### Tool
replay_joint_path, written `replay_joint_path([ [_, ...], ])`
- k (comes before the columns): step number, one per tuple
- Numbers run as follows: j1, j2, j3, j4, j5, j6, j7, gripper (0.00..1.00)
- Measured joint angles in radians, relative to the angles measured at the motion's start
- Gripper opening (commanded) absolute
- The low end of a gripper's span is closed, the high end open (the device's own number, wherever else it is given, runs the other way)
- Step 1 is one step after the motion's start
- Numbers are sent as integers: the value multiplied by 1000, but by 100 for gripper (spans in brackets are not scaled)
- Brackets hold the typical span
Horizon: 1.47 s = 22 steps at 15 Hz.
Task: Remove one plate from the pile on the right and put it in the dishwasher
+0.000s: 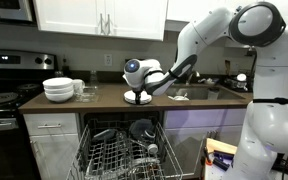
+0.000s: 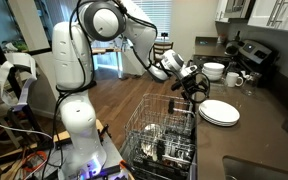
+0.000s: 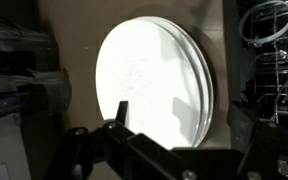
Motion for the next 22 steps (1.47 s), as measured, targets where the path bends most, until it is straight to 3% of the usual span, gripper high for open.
replay_joint_path([
  [1, 0, 10, -5, 12, -4, 0, 0, 91],
  [6, 0, 39, -21, 53, -22, 0, 0, 100],
  [22, 0, 41, -1, 63, 54, 7, -43, 100],
])
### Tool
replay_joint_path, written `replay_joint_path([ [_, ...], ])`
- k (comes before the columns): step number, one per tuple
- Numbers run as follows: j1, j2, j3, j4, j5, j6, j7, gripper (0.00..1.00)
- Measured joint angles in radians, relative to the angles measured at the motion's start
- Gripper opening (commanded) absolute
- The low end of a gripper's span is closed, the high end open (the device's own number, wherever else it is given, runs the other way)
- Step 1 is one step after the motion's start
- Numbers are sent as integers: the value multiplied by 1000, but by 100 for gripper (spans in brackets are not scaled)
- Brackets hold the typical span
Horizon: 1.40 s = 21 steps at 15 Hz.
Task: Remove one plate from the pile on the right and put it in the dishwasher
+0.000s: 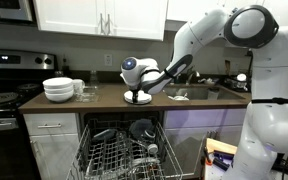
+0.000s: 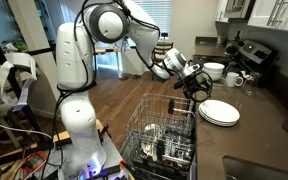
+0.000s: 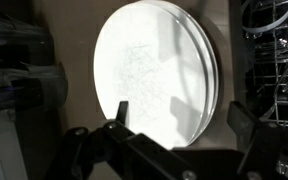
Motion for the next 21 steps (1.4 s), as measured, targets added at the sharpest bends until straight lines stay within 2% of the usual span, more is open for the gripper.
replay_joint_path([
  [12, -1, 9, -17, 0, -18, 0, 0, 100],
  [14, -1, 13, -20, 0, -33, 0, 0, 96],
  [16, -1, 16, -23, 0, -44, 0, 0, 100],
  [20, -1, 22, -26, 0, -49, 0, 0, 100],
  [21, -1, 23, -26, 0, -49, 0, 0, 97],
])
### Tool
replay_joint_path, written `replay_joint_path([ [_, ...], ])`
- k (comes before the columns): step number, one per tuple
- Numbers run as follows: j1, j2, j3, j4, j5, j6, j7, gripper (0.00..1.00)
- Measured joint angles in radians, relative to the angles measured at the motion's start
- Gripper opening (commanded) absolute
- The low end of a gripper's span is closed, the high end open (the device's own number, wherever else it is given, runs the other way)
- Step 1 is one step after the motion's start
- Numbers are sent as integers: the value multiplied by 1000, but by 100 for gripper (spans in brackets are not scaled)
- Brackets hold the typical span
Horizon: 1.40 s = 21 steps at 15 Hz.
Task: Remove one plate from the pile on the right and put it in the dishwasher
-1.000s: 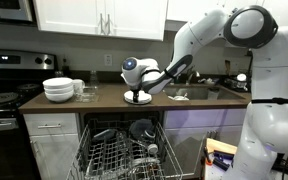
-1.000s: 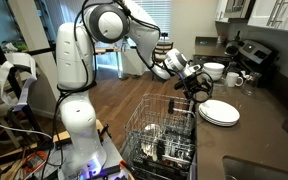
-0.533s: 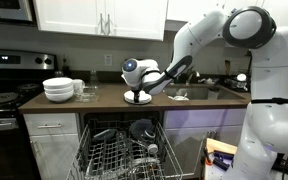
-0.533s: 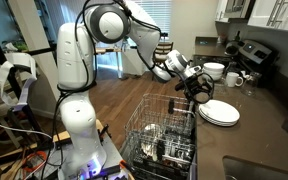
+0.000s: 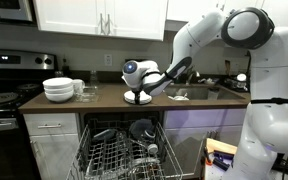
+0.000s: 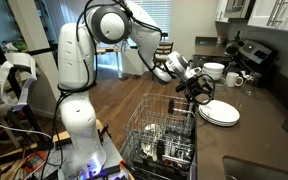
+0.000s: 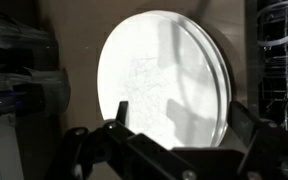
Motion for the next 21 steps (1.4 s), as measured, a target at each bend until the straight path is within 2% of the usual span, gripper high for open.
replay_joint_path([
  [1, 0, 1, -1, 0, 0, 0, 0, 91],
  [2, 0, 1, -1, 0, 0, 0, 0, 75],
  [5, 0, 1, -2, 0, -1, 1, 0, 63],
  [6, 0, 1, -1, 0, -1, 1, 0, 51],
  [8, 0, 2, -1, 0, -1, 2, 0, 68],
  [9, 0, 4, -1, 0, -1, 2, 0, 80],
  [11, 0, 7, -3, 0, -1, 2, 0, 93],
  [15, -3, 7, -12, 6, -13, 2, 0, 96],
  [16, -3, 7, -15, 6, -19, 3, 0, 88],
  [17, -4, 7, -16, 6, -24, 3, 0, 70],
  [21, -3, 10, -16, 4, -29, 10, 0, 43],
])
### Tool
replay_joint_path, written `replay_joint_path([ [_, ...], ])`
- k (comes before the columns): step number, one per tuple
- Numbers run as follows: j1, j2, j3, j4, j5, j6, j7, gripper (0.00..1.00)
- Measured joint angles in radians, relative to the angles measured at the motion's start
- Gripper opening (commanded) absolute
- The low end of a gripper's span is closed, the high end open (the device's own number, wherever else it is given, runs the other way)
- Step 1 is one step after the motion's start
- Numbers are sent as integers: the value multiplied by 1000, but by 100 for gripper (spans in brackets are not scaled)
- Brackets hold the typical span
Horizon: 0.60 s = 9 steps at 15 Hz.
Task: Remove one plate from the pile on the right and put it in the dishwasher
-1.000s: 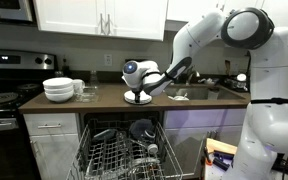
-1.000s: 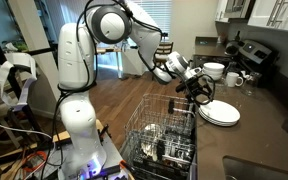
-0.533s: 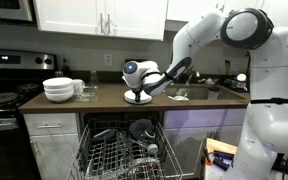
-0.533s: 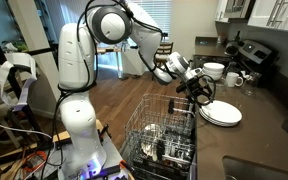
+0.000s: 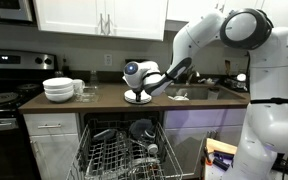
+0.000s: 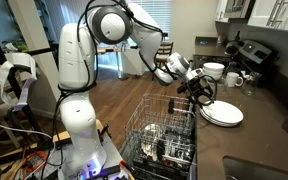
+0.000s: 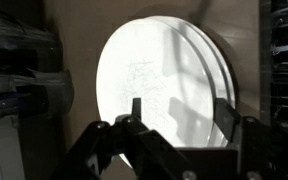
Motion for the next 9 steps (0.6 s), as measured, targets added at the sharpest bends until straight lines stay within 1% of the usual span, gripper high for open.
replay_joint_path([
  [1, 0, 2, 0, 0, 0, 3, 0, 40],
  [2, 0, 4, 0, 0, 0, 6, 0, 40],
  [4, 0, 8, 0, 0, 0, 12, 0, 34],
  [5, 0, 11, 0, 0, 0, 15, 0, 25],
  [6, 0, 13, 0, 0, 0, 18, 0, 29],
  [9, 0, 15, -1, 0, -2, 20, 1, 34],
])
